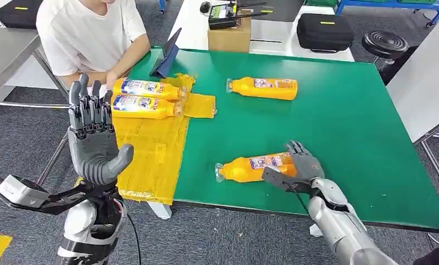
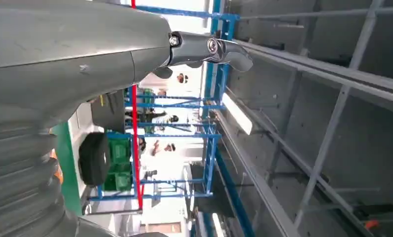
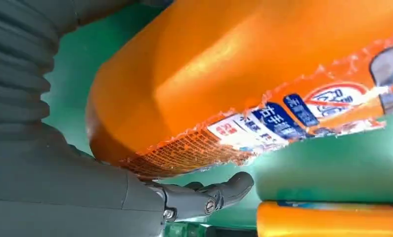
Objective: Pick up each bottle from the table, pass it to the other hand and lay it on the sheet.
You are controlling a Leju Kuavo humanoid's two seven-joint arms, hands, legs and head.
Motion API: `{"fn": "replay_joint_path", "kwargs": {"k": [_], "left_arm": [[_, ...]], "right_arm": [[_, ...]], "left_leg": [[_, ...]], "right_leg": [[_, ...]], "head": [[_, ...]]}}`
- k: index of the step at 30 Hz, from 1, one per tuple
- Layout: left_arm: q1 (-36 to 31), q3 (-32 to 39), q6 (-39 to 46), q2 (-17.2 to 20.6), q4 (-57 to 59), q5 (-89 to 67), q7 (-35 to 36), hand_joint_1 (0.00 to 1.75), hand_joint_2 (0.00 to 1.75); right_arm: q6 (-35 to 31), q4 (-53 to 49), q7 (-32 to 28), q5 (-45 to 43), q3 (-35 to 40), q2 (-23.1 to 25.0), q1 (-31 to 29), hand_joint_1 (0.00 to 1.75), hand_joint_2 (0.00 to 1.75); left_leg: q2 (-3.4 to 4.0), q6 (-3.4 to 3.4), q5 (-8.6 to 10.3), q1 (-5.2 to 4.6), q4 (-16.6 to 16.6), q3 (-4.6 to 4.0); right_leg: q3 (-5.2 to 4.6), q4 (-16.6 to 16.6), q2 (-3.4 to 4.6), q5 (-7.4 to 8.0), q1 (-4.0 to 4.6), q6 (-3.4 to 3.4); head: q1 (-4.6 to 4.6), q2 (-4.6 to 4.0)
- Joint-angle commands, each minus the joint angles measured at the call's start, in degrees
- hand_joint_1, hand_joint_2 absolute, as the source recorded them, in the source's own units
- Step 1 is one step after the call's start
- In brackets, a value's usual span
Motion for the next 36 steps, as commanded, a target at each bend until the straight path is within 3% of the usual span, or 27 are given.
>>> {"fn": "replay_joint_path", "kwargs": {"k": [1,15,18,21,26,30,32,36], "left_arm": [[-3.5,-2.2,-1.3,1.2,5.7,0.7,0.3,0.00,1.75],[-4.7,-4.0,-2.2,1.4,8.9,1.0,0.6,0.00,1.75],[-3.6,-3.5,5.3,-0.7,12.1,-1.0,5.8,0.00,1.75],[-0.6,-5.7,16.7,-2.7,21.7,-6.1,10.7,0.00,1.75],[6.7,-9.1,17.6,-3.8,26.8,-4.9,9.0,0.00,1.75],[8.0,-11.7,17.9,-3.5,27.9,-4.5,8.5,0.00,1.75],[7.0,-16.0,14.8,-0.3,29.3,-4.4,9.3,0.00,1.75],[6.8,-20.1,13.4,1.6,30.6,-8.6,8.1,0.00,1.75]], "right_arm": [[0.3,6.6,-6.0,-2.7,3.0,0.5,-0.8,1.75,1.75],[1.7,7.2,-13.6,-10.0,0.2,0.0,1.1,1.75,1.75],[0.3,4.0,-16.4,-15.8,-4.0,0.3,4.4,1.75,1.75],[-7.5,-6.5,-19.0,-23.3,-11.4,1.0,13.4,1.75,1.75],[-12.7,-28.0,-22.0,-31.5,-19.6,4.8,25.0,1.75,1.75],[-14.4,-35.8,-22.7,-33.7,-21.1,6.3,28.4,1.75,1.75],[-15.1,-40.2,-25.0,-37.6,-22.3,7.8,29.6,1.75,1.75],[-15.2,-44.3,-25.9,-39.0,-21.4,8.6,29.9,1.75,1.75]], "left_leg": [[-0.12,-0.09,0.01,0.08,-0.1,0.13],[-0.20,-0.13,-0.02,0.11,-0.1,0.23],[-0.18,-0.12,-0.02,0.09,-0.1,0.19],[-0.37,-0.11,0.01,0.09,-0.3,0.37],[-0.37,-0.10,-0.13,0.03,-0.2,0.21],[-0.37,-0.14,-0.25,0.00,0.0,-0.12],[-0.32,-0.13,-0.31,0.01,0.0,-0.21],[-0.32,-0.10,-0.21,-0.03,0.0,-0.44]], "right_leg": [[0.19,-0.1,-0.16,-0.03,0.09,-0.13],[0.32,-0.1,-0.25,-0.07,0.13,-0.16],[0.28,-0.1,-0.23,-0.07,0.11,-0.15],[0.51,-0.3,-0.42,-0.09,0.11,-0.13],[0.39,-0.2,-0.22,-0.20,0.05,-0.09],[0.13,0.0,-0.18,-0.40,0.01,0.03],[0.00,0.0,-0.15,-0.39,0.02,0.01],[-0.27,0.0,-0.11,-0.29,-0.02,0.05]], "head": [[0.02,0.00],[0.00,0.00],[0.00,0.00],[0.00,0.00],[0.00,0.00],[0.00,0.00],[-0.02,0.00],[0.00,0.00]]}}
